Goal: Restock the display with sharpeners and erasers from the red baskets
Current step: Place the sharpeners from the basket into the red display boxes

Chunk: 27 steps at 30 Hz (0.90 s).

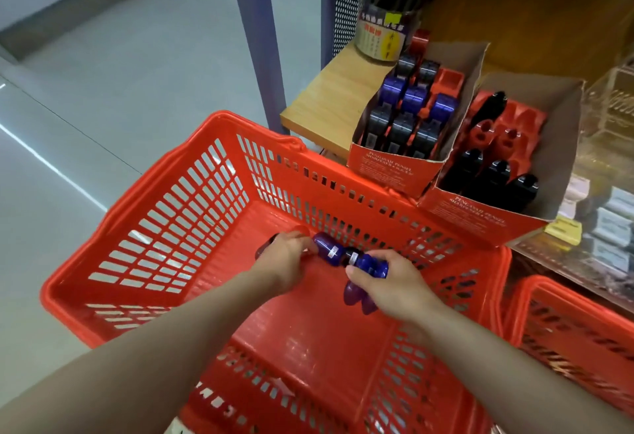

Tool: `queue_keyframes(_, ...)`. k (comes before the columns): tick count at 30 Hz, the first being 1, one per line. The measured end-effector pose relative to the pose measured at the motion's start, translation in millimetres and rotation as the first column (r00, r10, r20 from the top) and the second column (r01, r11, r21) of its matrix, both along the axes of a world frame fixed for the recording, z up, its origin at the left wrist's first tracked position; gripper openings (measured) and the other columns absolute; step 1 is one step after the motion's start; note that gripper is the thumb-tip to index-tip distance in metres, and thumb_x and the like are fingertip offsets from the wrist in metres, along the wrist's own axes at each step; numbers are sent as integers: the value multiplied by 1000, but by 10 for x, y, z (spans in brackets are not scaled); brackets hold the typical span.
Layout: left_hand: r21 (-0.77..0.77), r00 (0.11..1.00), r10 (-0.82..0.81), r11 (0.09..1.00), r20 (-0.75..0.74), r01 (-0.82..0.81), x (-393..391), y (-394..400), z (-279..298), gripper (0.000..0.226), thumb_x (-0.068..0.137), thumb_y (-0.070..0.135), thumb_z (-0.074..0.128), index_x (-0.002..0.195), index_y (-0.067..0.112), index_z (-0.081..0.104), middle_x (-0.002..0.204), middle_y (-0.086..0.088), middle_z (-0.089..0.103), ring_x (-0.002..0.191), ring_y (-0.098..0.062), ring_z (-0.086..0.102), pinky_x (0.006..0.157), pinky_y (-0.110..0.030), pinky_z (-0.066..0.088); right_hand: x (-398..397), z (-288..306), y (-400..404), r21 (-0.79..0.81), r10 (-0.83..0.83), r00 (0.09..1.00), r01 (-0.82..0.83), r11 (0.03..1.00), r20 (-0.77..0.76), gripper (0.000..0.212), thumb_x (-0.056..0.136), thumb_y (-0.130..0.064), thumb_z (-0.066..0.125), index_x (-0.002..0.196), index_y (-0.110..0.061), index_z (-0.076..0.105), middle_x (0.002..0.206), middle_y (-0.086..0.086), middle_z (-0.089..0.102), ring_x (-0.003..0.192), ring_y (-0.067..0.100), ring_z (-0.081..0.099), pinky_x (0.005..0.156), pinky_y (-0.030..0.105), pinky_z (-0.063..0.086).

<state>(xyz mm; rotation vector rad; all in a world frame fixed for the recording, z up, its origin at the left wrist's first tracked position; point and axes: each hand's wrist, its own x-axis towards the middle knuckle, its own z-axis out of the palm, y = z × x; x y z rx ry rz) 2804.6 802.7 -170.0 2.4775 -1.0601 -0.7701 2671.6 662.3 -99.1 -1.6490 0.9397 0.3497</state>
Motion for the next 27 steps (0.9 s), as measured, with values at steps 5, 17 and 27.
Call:
queue_keyframes(5, 180, 950, -201, 971, 237, 160, -50, -354, -436, 51, 95, 14, 53, 143, 21, 40, 143, 0, 41, 131, -25, 37, 106, -38, 37, -33, -112, -47, 289, -118, 978, 164, 943, -170, 12, 98, -25, 58, 95, -14, 60, 69, 9, 70, 45, 17, 44, 57, 26, 45)
queue_keyframes(17, 7, 983, 144, 990, -117, -144, -70, -253, -148, 50, 82, 21, 77, 115, 10, 42, 107, -11, 60, 102, -30, 61, 81, -31, 42, -41, -150, -25, 336, -430, 894, 445, 830, -124, 29, 84, -8, 73, 103, -26, 61, 108, 9, 59, 81, 24, 56, 64, 44, 60)
queue_keyframes(27, -323, 642, 95, 803, -761, -501, -711, -85, 1884, 18, 93, 2, 62, 107, 10, 53, 77, 5, 62, 70, -7, 61, 68, -23, 53, -656, 1122, 64, 443, -311, 915, 174, 879, 258, 21, 89, -6, 67, 95, -26, 72, 105, 12, 61, 81, 22, 59, 70, 50, 60)
